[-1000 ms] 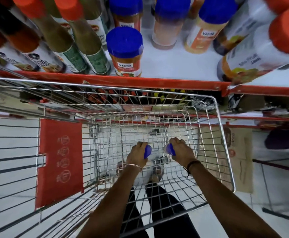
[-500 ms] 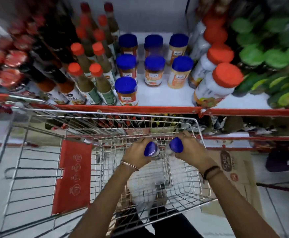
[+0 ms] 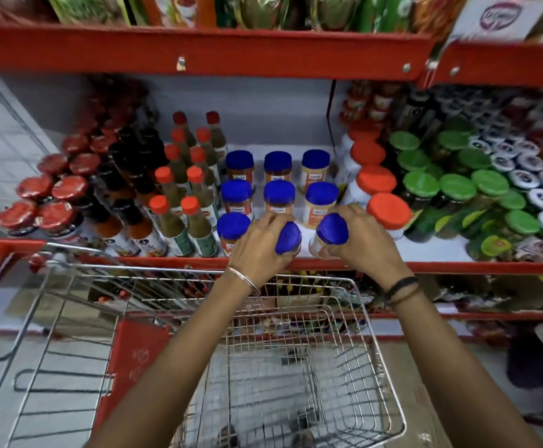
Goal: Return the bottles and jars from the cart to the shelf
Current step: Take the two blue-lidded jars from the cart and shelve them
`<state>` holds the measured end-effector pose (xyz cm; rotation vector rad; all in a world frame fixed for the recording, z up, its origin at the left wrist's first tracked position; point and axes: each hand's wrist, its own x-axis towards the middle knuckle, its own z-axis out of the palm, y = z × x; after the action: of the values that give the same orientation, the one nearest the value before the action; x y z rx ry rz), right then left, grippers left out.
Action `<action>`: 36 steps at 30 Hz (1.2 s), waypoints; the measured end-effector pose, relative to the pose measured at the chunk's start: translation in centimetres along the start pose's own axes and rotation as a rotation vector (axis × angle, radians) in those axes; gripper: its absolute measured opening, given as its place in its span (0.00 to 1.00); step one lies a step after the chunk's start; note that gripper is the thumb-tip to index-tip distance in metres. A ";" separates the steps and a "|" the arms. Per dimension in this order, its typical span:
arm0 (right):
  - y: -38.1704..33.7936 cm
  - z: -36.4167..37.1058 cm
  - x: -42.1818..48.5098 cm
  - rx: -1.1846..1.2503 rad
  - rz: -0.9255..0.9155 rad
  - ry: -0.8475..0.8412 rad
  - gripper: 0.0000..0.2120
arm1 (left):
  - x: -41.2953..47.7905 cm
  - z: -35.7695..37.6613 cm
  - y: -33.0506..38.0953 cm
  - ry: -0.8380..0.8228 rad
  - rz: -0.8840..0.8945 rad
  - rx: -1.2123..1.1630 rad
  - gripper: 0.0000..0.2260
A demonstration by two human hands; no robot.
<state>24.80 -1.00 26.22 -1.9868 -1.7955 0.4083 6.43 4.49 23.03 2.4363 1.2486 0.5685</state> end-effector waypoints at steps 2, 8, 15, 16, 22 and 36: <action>0.3 0.4 1.2 0.003 0.006 -0.008 0.31 | 1.3 0.2 -0.2 -0.006 -0.006 -0.001 0.24; 1.9 2.3 4.0 -0.003 -0.004 -0.140 0.30 | 4.0 1.9 -1.9 -0.107 -0.046 -0.011 0.26; 3.6 3.7 5.3 0.057 0.005 -0.205 0.31 | 4.9 2.5 -2.9 -0.223 -0.068 0.053 0.28; 3.7 3.9 5.4 0.065 0.005 -0.204 0.31 | 4.9 2.5 -2.9 -0.242 -0.069 0.069 0.29; 3.9 4.6 4.9 0.013 0.013 -0.174 0.32 | 4.2 2.7 -2.6 -0.212 -0.060 0.025 0.28; -11.3 7.4 1.2 0.293 -0.109 0.123 0.18 | -3.3 -10.5 -10.3 0.338 -0.008 0.016 0.12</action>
<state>11.52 1.88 25.53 -1.6701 -1.6536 0.4736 -7.59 8.75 26.62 2.4154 1.3904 1.0047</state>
